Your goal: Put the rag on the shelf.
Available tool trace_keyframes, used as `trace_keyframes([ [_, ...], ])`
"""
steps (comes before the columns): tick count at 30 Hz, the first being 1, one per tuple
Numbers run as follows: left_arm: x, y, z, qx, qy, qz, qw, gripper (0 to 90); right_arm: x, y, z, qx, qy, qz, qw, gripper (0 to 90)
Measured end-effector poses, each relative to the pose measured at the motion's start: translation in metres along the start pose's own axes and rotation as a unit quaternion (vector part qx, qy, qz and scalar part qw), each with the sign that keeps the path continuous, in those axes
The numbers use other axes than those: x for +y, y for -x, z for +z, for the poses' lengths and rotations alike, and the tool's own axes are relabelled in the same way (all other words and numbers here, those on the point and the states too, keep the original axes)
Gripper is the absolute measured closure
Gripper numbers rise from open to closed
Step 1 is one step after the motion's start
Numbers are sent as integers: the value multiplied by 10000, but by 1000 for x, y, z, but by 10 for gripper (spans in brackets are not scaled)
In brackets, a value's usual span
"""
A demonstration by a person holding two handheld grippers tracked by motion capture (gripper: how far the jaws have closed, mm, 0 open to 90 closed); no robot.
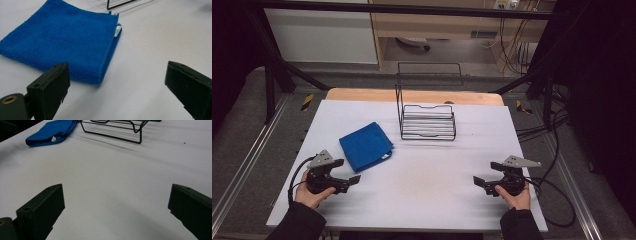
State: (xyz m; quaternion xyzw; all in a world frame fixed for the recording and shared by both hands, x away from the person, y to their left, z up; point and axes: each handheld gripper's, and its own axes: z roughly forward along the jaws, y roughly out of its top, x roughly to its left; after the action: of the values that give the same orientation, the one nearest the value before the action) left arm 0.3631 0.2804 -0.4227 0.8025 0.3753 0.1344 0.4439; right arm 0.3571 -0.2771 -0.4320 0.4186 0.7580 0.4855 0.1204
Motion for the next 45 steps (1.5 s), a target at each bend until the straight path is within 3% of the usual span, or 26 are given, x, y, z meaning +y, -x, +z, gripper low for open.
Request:
trace_keyframes([
  [15,6,2,1,105,-122,70,9998,63,0,-2,2,-6,-87,-30,10000,12],
  [24,27,7,6,204,-260,89,9994,88,0,-4,5,-5,-153,-64,9999,14],
  [32,50,6,21,346,-447,154,9983,139,0,-4,5,-24,-163,-81,9998,14],
  [39,48,4,41,522,-676,137,9963,262,0,-3,5,-26,-173,-80,9998,14],
  [45,40,1,50,547,-1004,274,9931,399,0,-3,6,-13,-195,-87,9998,14],
])
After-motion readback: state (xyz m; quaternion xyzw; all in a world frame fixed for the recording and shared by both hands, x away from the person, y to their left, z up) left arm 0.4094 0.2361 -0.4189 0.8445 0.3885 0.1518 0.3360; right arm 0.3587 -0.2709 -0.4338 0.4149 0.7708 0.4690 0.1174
